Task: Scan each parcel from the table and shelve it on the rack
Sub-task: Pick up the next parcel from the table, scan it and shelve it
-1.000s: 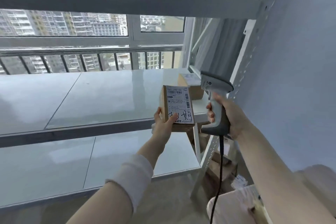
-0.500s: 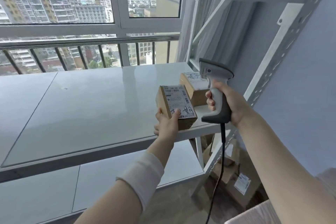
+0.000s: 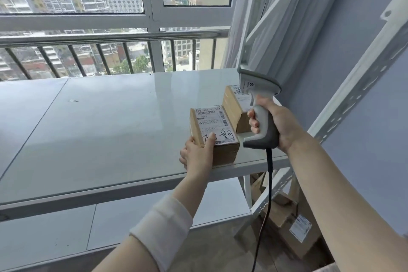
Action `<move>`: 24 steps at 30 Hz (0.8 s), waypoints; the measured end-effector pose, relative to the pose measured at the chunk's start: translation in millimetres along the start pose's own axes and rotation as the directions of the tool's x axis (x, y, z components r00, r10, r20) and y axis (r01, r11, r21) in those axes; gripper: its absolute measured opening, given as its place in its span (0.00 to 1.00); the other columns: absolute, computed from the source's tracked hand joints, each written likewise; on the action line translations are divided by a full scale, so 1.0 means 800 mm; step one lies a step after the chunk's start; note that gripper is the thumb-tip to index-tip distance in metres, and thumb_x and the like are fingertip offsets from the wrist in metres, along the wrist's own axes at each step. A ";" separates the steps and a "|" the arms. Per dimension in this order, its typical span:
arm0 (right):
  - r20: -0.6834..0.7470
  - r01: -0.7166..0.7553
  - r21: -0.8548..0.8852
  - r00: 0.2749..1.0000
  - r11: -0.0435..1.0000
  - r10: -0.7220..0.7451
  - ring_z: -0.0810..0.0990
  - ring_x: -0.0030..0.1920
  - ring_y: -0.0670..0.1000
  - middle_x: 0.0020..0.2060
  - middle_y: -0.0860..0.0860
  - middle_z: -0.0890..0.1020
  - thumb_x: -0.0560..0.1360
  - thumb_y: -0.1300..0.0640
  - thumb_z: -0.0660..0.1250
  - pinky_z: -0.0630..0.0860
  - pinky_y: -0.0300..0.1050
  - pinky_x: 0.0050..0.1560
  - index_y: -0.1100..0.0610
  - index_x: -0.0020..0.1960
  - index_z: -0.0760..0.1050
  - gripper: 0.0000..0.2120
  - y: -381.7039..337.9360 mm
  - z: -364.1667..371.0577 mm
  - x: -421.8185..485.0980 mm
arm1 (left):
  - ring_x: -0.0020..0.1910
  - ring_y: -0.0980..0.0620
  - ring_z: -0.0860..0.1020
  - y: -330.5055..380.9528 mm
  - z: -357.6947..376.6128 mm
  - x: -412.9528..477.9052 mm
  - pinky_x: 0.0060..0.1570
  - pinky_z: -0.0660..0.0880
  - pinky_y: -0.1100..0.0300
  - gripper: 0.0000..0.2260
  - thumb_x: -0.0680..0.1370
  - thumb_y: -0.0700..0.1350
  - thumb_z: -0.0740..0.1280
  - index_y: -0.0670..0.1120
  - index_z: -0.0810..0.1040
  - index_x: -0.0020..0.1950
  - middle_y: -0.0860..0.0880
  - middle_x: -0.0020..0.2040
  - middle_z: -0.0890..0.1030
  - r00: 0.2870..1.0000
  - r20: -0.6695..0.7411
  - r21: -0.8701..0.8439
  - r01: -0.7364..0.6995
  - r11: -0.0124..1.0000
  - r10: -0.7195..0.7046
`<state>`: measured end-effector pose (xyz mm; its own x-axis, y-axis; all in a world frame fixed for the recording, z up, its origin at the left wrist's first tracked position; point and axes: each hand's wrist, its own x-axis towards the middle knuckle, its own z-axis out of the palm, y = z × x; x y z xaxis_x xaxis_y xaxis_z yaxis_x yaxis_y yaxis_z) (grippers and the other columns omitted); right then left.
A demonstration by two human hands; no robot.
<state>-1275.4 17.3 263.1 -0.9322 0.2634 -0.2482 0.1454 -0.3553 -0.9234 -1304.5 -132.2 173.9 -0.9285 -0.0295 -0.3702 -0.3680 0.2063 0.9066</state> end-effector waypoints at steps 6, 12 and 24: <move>0.043 -0.025 -0.045 0.999 0.999 0.027 0.69 0.25 0.48 0.30 0.53 0.73 0.77 0.51 0.63 0.69 0.37 0.23 0.59 0.37 0.73 0.15 -0.002 -0.004 0.012 | 0.75 0.52 0.51 -0.020 -0.011 -0.018 0.73 0.52 0.53 0.43 0.69 0.56 0.73 0.51 0.52 0.77 0.50 0.75 0.57 0.905 -0.060 0.060 -0.417 0.907 0.421; 0.054 -0.035 -0.057 0.998 0.998 0.038 0.70 0.25 0.47 0.30 0.52 0.75 0.77 0.51 0.63 0.70 0.37 0.23 0.58 0.36 0.74 0.15 0.002 -0.007 0.025 | 0.75 0.52 0.58 -0.034 -0.013 -0.002 0.69 0.61 0.60 0.44 0.64 0.46 0.79 0.54 0.59 0.74 0.48 0.74 0.61 0.836 0.035 0.214 -0.541 0.813 0.547; 0.049 -0.032 -0.021 0.998 0.999 0.033 0.70 0.24 0.47 0.29 0.51 0.75 0.78 0.52 0.62 0.69 0.37 0.23 0.57 0.41 0.70 0.11 0.003 -0.020 0.043 | 0.66 0.50 0.69 0.014 -0.002 0.083 0.56 0.65 0.64 0.40 0.66 0.42 0.78 0.49 0.61 0.73 0.49 0.68 0.70 0.870 0.004 0.203 -0.483 0.852 0.493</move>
<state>-1301.5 40.0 247.4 -0.9421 0.2073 -0.2634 0.1816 -0.3448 -0.9210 -1370.3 -133.2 159.5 -0.9891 0.0800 0.1239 0.1454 0.3886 0.9098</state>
